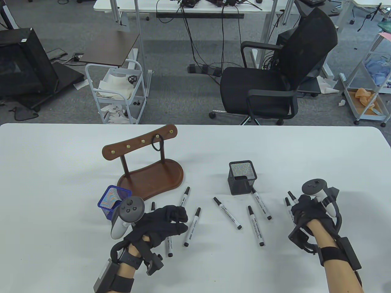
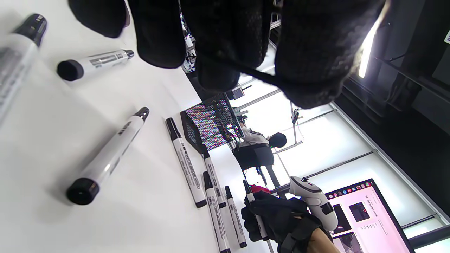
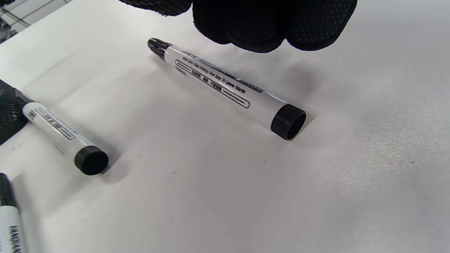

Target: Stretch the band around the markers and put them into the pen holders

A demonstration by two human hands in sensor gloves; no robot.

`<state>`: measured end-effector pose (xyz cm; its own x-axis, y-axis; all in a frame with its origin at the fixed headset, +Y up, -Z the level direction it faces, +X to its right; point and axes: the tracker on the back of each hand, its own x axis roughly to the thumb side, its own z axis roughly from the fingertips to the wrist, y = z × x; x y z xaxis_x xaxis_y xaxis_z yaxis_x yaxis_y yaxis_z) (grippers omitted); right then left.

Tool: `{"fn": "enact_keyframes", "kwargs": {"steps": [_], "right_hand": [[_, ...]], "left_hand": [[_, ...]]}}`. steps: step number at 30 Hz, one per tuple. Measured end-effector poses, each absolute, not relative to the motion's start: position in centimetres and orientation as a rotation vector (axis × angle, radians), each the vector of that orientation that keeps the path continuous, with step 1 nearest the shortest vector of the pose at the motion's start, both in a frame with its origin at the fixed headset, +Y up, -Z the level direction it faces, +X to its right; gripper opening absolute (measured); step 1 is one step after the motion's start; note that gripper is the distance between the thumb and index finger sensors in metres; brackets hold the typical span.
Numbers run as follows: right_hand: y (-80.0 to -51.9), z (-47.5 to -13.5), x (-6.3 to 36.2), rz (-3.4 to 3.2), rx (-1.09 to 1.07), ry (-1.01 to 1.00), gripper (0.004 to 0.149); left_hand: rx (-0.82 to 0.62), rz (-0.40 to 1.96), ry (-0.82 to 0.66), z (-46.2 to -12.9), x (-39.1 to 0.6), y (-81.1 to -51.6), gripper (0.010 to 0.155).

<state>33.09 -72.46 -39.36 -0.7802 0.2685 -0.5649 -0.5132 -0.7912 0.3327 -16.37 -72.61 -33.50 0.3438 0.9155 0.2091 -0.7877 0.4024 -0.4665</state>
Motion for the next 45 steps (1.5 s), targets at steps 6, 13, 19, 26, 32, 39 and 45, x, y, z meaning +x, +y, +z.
{"fn": "enact_keyframes", "kwargs": {"steps": [6, 13, 19, 26, 32, 39, 45], "right_hand": [[-73.5, -39.3, 33.3, 2.531, -0.709, 0.676, 0.058], [-74.3, -39.4, 33.1, 2.546, -0.729, 0.709, 0.061], [-74.4, -39.7, 32.7, 2.564, -0.753, 0.738, 0.065], [-74.5, -40.0, 31.9, 2.616, -0.795, 0.756, 0.061], [-74.6, -40.1, 31.4, 2.653, -0.804, 0.741, 0.052], [-74.4, -40.0, 31.6, 2.609, -0.74, 0.781, 0.051], [-73.9, -40.0, 31.3, 2.538, -0.668, 0.839, 0.049]], "left_hand": [[-0.309, 1.13, -0.477, -33.5, -16.4, -72.6, 0.066], [-0.307, 1.132, -0.476, -33.5, -16.4, -72.6, 0.066], [-0.309, 1.134, -0.476, -33.5, -16.4, -72.5, 0.066], [-0.307, 1.136, -0.476, -33.5, -16.5, -72.5, 0.065], [-0.306, 1.138, -0.474, -33.5, -16.5, -72.5, 0.065], [-0.306, 1.142, -0.473, -33.5, -16.5, -72.5, 0.065], [-0.305, 1.146, -0.472, -33.4, -16.5, -72.5, 0.065]]}}
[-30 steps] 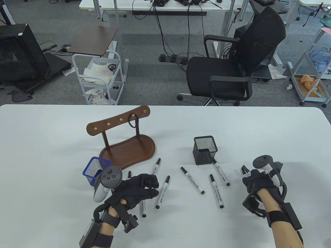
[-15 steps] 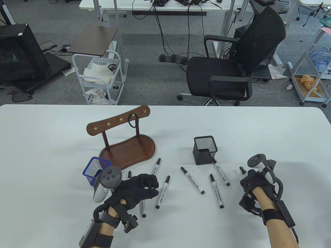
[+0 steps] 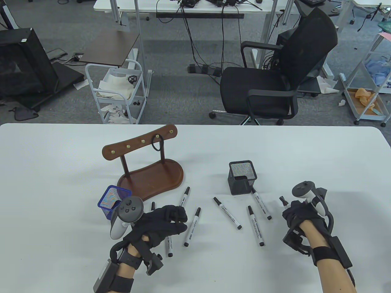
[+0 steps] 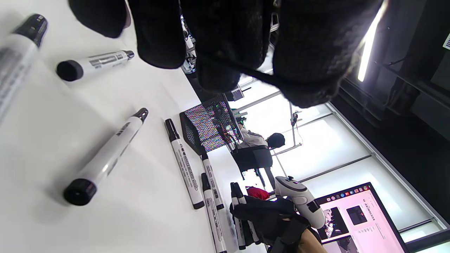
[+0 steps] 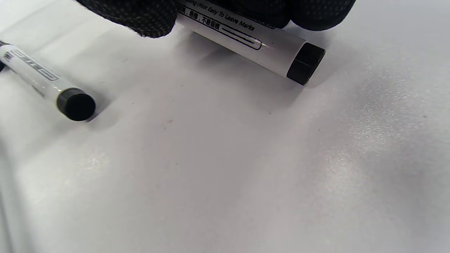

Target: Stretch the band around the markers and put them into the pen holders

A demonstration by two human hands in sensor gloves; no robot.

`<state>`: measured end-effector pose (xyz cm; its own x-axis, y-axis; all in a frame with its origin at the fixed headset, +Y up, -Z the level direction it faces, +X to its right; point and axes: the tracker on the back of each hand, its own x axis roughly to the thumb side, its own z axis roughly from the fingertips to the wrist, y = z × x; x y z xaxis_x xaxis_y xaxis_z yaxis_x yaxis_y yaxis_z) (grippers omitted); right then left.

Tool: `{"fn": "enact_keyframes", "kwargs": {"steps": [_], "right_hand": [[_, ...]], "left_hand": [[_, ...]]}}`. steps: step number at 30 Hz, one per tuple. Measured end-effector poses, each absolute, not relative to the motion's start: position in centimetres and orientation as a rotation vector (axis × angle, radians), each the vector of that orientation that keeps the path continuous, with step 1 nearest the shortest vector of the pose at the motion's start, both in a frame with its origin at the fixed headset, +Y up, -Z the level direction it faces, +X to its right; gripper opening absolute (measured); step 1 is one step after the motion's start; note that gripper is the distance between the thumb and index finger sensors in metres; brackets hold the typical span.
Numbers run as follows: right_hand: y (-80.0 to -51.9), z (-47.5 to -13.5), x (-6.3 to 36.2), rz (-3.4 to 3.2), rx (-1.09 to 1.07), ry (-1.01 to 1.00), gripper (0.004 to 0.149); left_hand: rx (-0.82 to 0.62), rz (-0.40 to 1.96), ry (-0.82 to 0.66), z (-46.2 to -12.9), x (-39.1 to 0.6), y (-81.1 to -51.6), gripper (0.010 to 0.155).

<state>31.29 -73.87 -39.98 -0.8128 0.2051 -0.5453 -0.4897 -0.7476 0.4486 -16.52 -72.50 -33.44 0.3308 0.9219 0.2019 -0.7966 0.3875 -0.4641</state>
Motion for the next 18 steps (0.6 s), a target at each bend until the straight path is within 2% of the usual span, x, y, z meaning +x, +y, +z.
{"fn": "enact_keyframes", "kwargs": {"steps": [18], "right_hand": [[-71.9, -40.7, 29.1, 2.38, -0.503, 0.871, 0.046]], "left_hand": [[-0.305, 1.151, -0.474, -33.4, -16.6, -72.4, 0.065]]}}
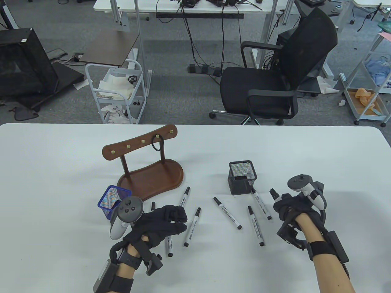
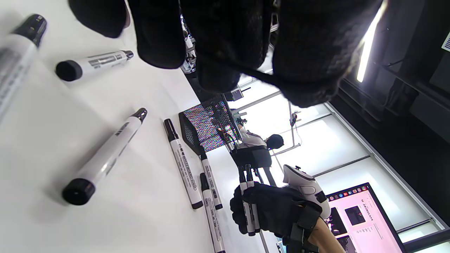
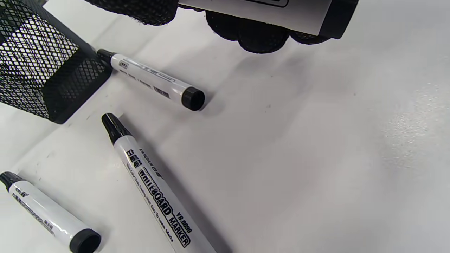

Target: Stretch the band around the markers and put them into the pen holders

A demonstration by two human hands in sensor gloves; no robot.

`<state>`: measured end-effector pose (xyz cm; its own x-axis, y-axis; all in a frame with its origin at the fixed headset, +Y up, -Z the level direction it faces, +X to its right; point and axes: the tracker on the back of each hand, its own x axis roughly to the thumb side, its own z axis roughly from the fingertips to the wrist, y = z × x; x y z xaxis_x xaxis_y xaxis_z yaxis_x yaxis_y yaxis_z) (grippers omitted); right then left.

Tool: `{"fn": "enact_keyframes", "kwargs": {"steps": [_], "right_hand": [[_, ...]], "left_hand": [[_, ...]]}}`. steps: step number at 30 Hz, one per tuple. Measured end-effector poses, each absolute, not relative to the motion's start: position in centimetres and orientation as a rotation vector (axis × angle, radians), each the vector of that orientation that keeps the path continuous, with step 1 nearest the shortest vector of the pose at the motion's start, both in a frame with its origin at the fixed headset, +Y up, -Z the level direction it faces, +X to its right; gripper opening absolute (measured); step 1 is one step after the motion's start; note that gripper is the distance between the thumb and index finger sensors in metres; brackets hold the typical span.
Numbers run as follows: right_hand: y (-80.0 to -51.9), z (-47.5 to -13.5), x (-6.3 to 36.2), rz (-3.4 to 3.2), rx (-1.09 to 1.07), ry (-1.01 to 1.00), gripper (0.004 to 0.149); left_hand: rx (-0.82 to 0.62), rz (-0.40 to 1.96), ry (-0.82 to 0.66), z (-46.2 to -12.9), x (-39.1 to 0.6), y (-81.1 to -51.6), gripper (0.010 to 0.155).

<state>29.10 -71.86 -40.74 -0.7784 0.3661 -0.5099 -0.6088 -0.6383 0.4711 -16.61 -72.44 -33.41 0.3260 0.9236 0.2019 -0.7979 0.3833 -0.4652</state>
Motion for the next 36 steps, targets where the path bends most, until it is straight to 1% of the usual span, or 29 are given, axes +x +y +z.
{"fn": "enact_keyframes", "kwargs": {"steps": [15, 20, 26, 28, 31, 33, 36], "right_hand": [[-71.8, -41.9, 28.8, 2.317, -0.537, 0.751, 0.04], [-72.1, -42.6, 28.2, 2.326, -0.538, 0.725, 0.04], [-72.8, -43.4, 27.3, 2.347, -0.53, 0.755, 0.043], [-73.0, -43.6, 27.1, 2.366, -0.559, 0.732, 0.046], [-73.4, -43.9, 26.8, 2.398, -0.568, 0.749, 0.053], [-73.6, -44.0, 26.5, 2.434, -0.574, 0.741, 0.06], [-73.9, -44.3, 26.0, 2.485, -0.598, 0.733, 0.063]], "left_hand": [[-0.306, 1.152, -0.476, -33.4, -16.6, -72.4, 0.065], [-0.306, 1.151, -0.477, -33.4, -16.6, -72.5, 0.065], [-0.31, 1.154, -0.477, -33.4, -16.5, -72.5, 0.065], [-0.311, 1.154, -0.478, -33.4, -16.5, -72.5, 0.064], [-0.31, 1.155, -0.478, -33.4, -16.5, -72.5, 0.064], [-0.311, 1.155, -0.477, -33.4, -16.5, -72.5, 0.064], [-0.312, 1.155, -0.476, -33.4, -16.6, -72.5, 0.064]]}}
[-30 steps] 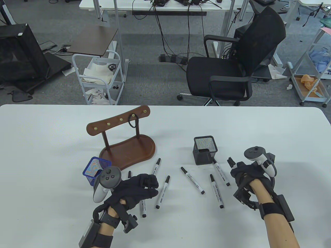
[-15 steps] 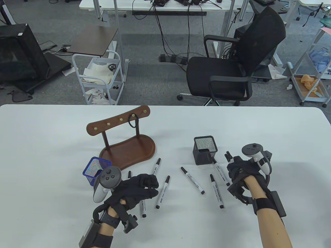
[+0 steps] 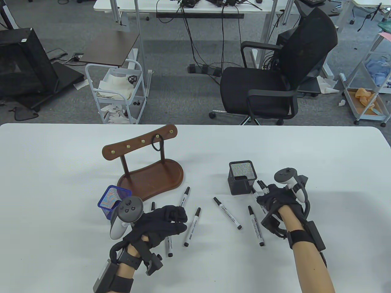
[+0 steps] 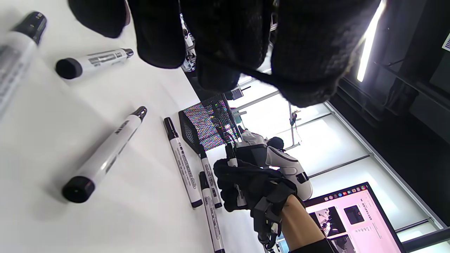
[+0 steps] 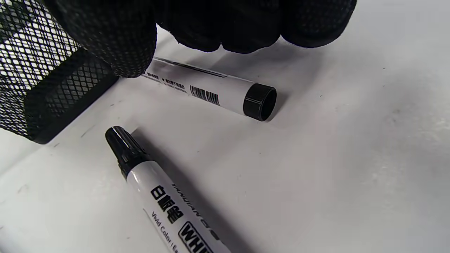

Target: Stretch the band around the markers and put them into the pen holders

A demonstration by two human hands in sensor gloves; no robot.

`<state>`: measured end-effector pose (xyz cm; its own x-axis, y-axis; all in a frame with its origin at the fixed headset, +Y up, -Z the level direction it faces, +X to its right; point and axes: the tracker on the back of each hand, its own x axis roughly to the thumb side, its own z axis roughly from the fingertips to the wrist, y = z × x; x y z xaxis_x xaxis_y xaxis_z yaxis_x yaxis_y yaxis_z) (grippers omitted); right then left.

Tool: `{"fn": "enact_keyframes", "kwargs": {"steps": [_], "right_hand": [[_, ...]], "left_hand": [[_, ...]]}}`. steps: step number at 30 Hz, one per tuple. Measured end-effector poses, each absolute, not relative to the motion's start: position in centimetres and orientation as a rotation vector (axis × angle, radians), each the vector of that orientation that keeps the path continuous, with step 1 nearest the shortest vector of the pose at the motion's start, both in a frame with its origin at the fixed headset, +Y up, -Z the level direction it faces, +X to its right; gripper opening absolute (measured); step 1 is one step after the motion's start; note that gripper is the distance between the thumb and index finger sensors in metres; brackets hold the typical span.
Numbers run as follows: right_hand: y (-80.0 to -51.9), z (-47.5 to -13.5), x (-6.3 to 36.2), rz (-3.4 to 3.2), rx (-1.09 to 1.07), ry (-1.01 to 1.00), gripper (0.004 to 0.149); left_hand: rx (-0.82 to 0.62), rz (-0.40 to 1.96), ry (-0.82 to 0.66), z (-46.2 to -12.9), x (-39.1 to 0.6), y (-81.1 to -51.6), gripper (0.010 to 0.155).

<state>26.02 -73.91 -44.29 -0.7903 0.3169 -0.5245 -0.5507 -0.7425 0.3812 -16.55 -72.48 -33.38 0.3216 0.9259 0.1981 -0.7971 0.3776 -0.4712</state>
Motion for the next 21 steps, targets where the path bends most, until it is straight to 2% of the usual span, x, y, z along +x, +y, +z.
{"fn": "enact_keyframes", "kwargs": {"steps": [11, 12, 16, 21], "right_hand": [[-74.45, -44.86, 25.37, 2.581, -0.678, 0.695, 0.054], [-74.45, -44.85, 25.35, 2.582, -0.678, 0.695, 0.058], [-74.4, -44.85, 25.17, 2.599, -0.702, 0.68, 0.055], [-74.44, -44.9, 25.05, 2.632, -0.727, 0.64, 0.047]], "left_hand": [[-0.318, 1.153, -0.47, -33.42, -16.57, -72.55, 0.064], [-0.318, 1.154, -0.47, -33.42, -16.57, -72.55, 0.064], [-0.321, 1.151, -0.467, -33.42, -16.55, -72.6, 0.064], [-0.32, 1.151, -0.466, -33.44, -16.54, -72.61, 0.064]]}}
